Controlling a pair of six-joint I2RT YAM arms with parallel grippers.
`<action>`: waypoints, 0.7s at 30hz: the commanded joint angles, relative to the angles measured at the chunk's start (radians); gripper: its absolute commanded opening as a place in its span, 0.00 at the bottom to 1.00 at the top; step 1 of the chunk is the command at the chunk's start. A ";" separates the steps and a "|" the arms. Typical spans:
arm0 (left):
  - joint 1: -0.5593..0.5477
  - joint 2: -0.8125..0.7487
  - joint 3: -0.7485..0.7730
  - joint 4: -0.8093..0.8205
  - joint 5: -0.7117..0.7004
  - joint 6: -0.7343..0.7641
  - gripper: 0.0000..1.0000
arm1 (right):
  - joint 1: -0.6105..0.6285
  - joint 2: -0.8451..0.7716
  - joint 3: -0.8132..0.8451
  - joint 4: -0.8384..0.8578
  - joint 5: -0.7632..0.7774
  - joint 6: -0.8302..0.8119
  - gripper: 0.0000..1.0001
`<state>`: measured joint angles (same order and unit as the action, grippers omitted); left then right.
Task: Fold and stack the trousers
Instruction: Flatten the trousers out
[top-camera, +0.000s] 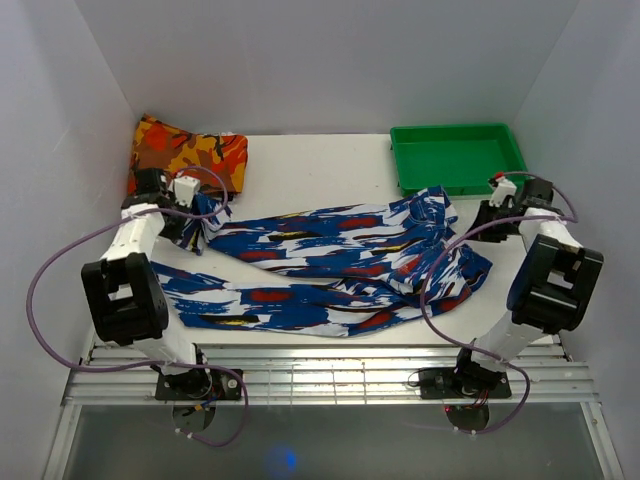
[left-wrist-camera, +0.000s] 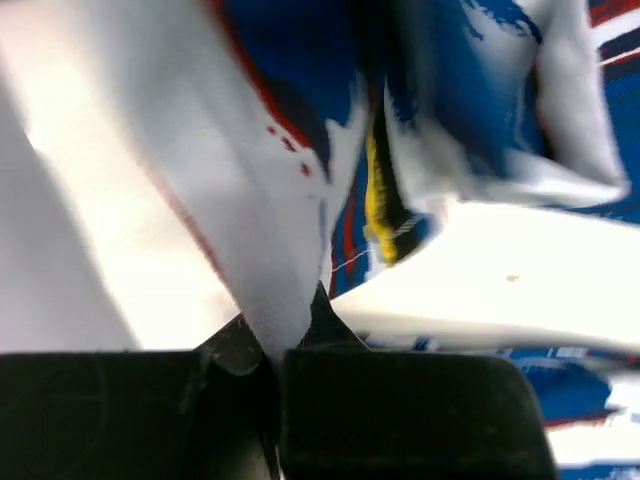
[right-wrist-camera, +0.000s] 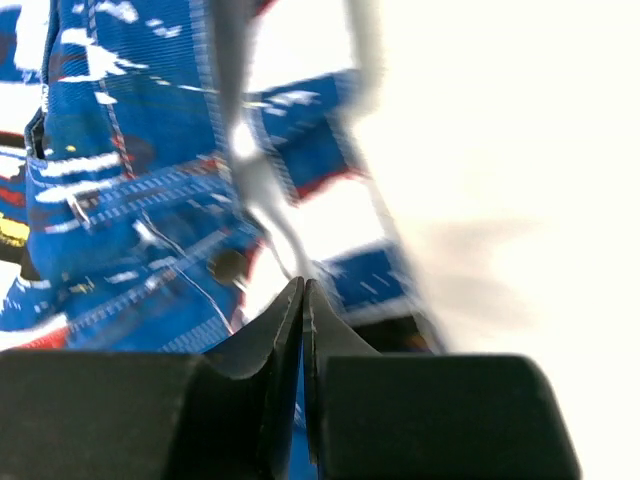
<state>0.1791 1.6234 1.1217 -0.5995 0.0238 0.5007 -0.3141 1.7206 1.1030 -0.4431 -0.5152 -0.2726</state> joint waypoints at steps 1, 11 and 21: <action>0.048 -0.129 0.137 -0.204 0.035 0.080 0.00 | -0.077 -0.116 -0.026 0.024 0.007 -0.023 0.08; 0.075 -0.131 0.250 -0.399 -0.073 0.348 0.00 | -0.157 -0.156 0.030 -0.107 -0.129 -0.140 0.34; 0.122 0.016 0.337 -0.428 -0.099 0.335 0.00 | -0.007 0.000 0.064 0.044 -0.161 -0.054 0.90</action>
<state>0.2966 1.6543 1.4158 -0.9970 -0.0616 0.8154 -0.3576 1.6794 1.1297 -0.4892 -0.6395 -0.3645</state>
